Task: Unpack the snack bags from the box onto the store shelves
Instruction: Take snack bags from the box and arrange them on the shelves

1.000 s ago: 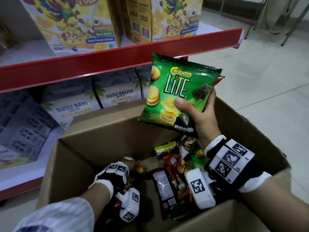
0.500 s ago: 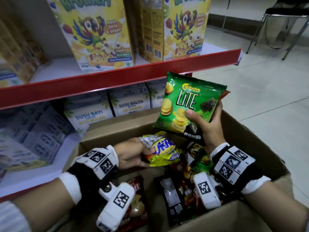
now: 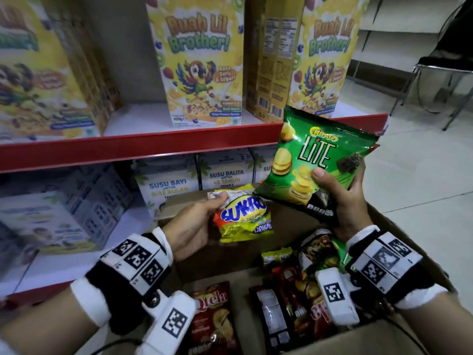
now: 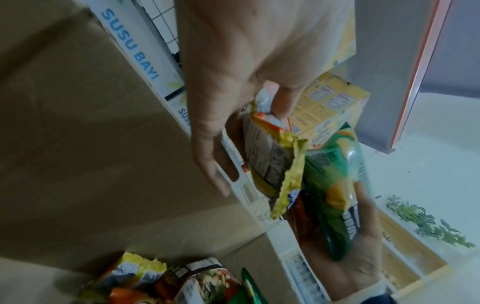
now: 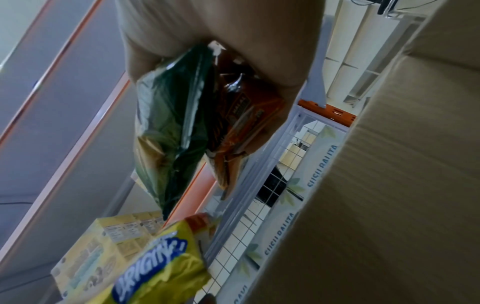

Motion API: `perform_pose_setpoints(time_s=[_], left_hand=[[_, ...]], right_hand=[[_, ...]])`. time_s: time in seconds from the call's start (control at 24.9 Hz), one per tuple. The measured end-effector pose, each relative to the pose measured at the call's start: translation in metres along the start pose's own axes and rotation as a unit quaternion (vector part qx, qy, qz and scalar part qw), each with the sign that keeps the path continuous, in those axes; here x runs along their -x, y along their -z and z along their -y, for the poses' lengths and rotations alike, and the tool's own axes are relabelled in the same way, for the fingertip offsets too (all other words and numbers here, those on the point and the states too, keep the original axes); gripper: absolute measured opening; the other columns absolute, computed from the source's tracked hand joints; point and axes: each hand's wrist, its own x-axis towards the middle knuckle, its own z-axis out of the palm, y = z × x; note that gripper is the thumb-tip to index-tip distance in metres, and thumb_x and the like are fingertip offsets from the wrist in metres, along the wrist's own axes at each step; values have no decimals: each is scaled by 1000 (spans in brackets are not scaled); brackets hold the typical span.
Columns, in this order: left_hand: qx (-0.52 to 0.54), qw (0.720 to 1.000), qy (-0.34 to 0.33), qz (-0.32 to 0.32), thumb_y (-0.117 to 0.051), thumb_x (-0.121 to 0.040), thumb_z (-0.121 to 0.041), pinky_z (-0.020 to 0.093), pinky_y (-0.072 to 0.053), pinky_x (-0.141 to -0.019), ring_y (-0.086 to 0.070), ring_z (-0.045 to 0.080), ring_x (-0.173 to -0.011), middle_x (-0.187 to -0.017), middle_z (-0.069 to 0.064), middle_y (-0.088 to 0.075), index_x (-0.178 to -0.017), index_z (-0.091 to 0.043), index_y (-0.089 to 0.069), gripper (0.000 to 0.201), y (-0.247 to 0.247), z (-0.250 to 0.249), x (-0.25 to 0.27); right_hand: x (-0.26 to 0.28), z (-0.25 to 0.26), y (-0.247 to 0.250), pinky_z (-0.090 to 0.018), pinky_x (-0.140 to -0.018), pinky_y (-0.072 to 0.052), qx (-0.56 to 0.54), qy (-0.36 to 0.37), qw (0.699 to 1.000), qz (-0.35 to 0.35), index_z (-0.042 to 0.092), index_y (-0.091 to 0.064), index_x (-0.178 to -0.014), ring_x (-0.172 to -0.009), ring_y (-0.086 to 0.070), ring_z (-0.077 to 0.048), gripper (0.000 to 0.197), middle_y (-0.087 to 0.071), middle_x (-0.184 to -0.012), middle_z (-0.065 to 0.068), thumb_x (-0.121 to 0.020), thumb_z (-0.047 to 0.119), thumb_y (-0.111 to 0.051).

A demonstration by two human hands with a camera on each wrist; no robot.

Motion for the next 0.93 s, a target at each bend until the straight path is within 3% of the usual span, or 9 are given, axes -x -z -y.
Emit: perform_pose_setpoints(time_s=[0.12,0.2,0.28,0.44,0.6,0.76,0.93], left_hand=[[84,995,-37,27,-53,-81,-33,59,-56,-72,-71,33,-88,-107,17,-71,-126,-9,-52,52,8,-8,2],[83,994,-53,40,-57,-77,-45,51,-59,-72,-72,31,-88,-106,18,-72,-117,-11,-59,53,9,-15,4],[24,992,-120,-2,-63,-70,-52,40,-60,-76,-73,24,-85,-99,14,-74,-108,-12,-65,55,7,-22,2],[-52,950,-288,-108,-61,-85,-36,38,-54,-89,-70,20,-95,-100,5,-75,-103,-14,-68,29,8,-46,-11],[-82,911,-388,-111,-54,-91,-26,27,-56,-80,-70,12,-91,-93,-5,-75,-95,-18,-68,16,14,-67,-20],[-87,889,-425,-144,-55,-84,-35,35,-57,-85,-68,18,-103,-112,7,-70,-116,-5,-57,43,20,-78,-40],[-52,898,-399,-179,-54,-87,-29,32,-55,-87,-65,15,-109,-116,3,-68,-118,-7,-54,38,7,-102,-39]], right_hand=[[-4,10,-7,-65,-92,-45,-29,0,1000,7,31,-37,-136,-112,-62,-35,96,-62,-126,-7,-56,33,-89],[-7,15,-12,-69,-90,-43,-53,-12,998,28,26,-37,-137,-113,-59,-42,93,-58,-129,-16,-59,27,-88],[-10,18,-17,-70,-93,-40,-68,-25,996,54,16,-37,-139,-115,-56,-46,90,-53,-132,-24,-63,25,-85],[-21,27,-31,-68,-97,-39,-85,-12,994,74,7,-41,-138,-117,-54,-46,81,-53,-132,-26,-68,24,-78],[-25,29,-35,-70,-93,-40,-67,-4,995,74,6,-41,-137,-113,-57,-47,91,-54,-130,-28,-62,31,-86],[-33,11,-43,-70,-88,-44,-14,-32,997,62,4,-45,-132,-105,-62,-45,91,-61,-115,-23,-59,37,-88],[-38,29,-66,-68,-88,-45,45,-86,994,43,7,-49,-129,-105,-62,-44,93,-62,-118,-23,-53,43,-90]])
